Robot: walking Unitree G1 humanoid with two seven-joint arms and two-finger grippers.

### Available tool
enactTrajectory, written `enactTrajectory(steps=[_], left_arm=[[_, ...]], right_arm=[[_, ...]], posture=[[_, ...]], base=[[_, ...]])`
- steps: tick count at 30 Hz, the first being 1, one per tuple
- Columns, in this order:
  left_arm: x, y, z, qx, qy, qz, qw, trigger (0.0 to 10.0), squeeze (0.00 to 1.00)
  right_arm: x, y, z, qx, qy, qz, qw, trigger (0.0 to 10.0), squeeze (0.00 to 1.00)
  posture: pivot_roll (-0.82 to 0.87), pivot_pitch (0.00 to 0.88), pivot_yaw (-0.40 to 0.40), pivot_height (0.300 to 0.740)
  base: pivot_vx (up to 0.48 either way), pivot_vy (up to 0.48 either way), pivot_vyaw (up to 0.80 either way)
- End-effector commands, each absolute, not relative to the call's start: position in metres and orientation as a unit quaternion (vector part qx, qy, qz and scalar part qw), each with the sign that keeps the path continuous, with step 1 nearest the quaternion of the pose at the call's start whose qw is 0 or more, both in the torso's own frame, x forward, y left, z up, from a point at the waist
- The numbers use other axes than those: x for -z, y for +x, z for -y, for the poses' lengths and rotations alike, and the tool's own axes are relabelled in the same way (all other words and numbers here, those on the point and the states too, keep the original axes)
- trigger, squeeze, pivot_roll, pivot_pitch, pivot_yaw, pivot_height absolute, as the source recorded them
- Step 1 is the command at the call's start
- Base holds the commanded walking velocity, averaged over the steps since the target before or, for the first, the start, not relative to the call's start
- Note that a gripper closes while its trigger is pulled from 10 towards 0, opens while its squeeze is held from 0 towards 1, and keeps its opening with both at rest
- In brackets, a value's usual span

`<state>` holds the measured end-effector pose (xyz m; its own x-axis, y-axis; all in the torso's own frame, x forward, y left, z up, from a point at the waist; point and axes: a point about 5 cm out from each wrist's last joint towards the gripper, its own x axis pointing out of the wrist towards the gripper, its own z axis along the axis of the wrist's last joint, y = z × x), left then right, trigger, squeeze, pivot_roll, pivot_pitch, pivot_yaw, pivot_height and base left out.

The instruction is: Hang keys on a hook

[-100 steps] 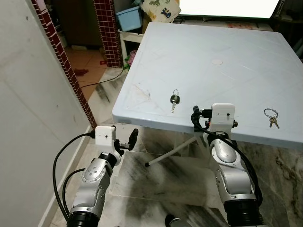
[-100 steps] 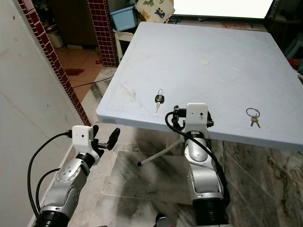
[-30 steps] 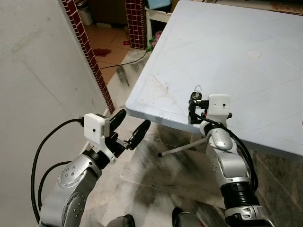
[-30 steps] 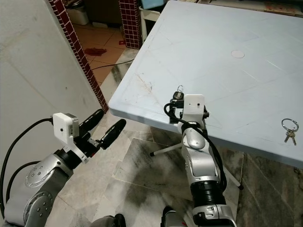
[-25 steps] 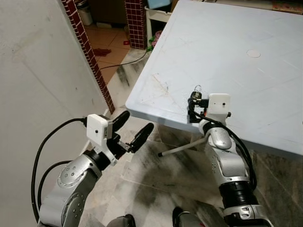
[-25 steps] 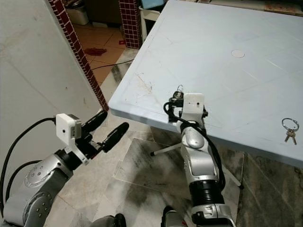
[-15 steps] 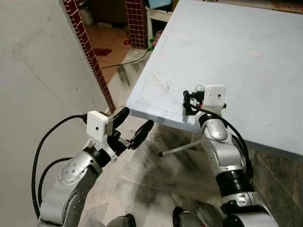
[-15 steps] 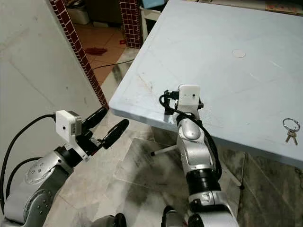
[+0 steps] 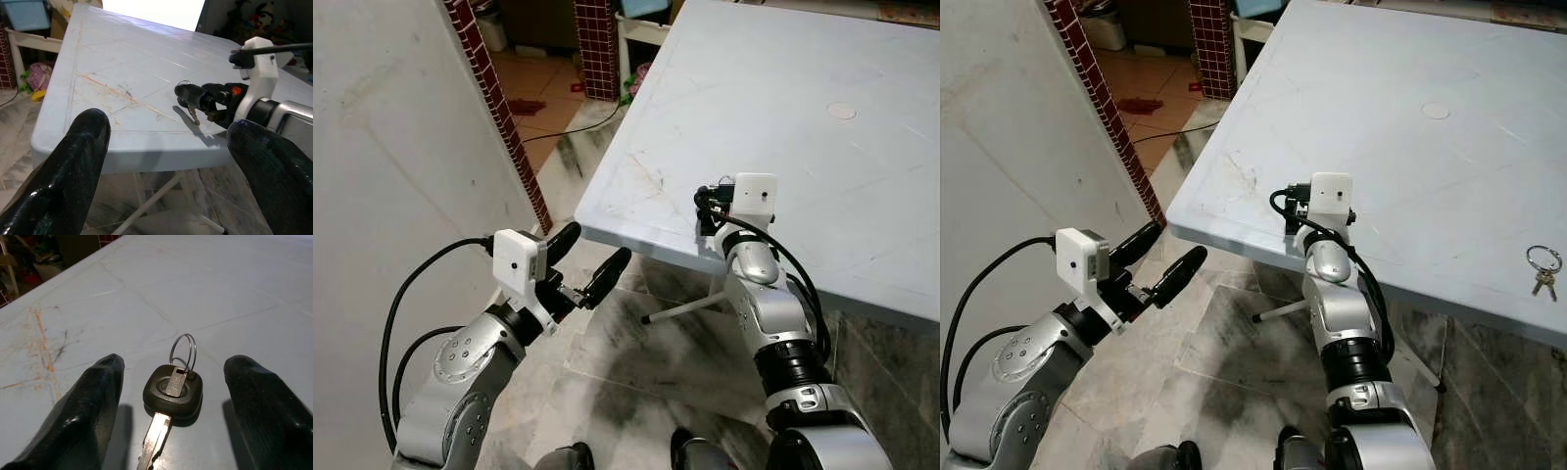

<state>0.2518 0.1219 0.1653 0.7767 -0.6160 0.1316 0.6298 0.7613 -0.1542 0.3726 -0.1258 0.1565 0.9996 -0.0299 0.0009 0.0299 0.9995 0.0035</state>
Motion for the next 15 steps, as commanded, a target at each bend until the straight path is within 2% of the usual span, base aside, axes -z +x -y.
enactTrajectory(steps=[1,9,10,11,12,13,14,15], left_arm=[[-0.164,0.251,-0.121,0.335,-0.094,0.031,0.937,10.0,0.00],[-0.163,0.250,-0.121,0.333,-0.097,0.030,0.937,10.0,0.00],[-0.163,0.249,-0.121,0.333,-0.097,0.029,0.937,10.0,0.00],[-0.163,0.249,-0.121,0.333,-0.097,0.029,0.937,10.0,0.00],[-0.163,0.249,-0.121,0.333,-0.097,0.029,0.937,10.0,0.00],[-0.163,0.249,-0.120,0.332,-0.098,0.029,0.938,10.0,0.00],[-0.163,0.249,-0.120,0.332,-0.098,0.029,0.938,10.0,0.00],[-0.163,0.249,-0.120,0.332,-0.098,0.029,0.938,10.0,0.00]], right_arm=[[-0.158,0.375,0.125,0.015,0.006,0.004,1.000,10.0,0.00],[-0.159,0.382,0.130,0.026,0.004,0.002,1.000,10.0,0.00],[-0.159,0.383,0.130,0.026,0.004,0.001,1.000,8.9,0.00],[-0.159,0.383,0.130,0.027,0.004,0.001,1.000,5.6,0.00],[-0.159,0.383,0.130,0.027,0.004,0.001,1.000,5.6,0.00],[-0.159,0.385,0.130,0.028,0.004,0.000,1.000,1.4,0.00],[-0.158,0.386,0.131,0.028,0.005,0.000,1.000,0.2,0.00],[-0.158,0.386,0.131,0.028,0.005,0.000,1.000,0.1,0.00]], posture=[[0.07,0.220,0.076,0.740],[0.08,0.222,0.073,0.740],[0.08,0.222,0.073,0.740],[0.08,0.222,0.073,0.740],[0.08,0.222,0.073,0.740],[0.08,0.225,0.073,0.740],[0.08,0.225,0.073,0.740],[0.08,0.225,0.073,0.740]], base=[[0.000,0.000,0.00],[0.000,0.000,0.00],[0.000,0.000,0.00],[0.000,0.000,0.00],[0.000,0.000,0.00],[0.000,0.000,0.00],[0.000,0.000,0.00],[0.000,0.000,0.00]])
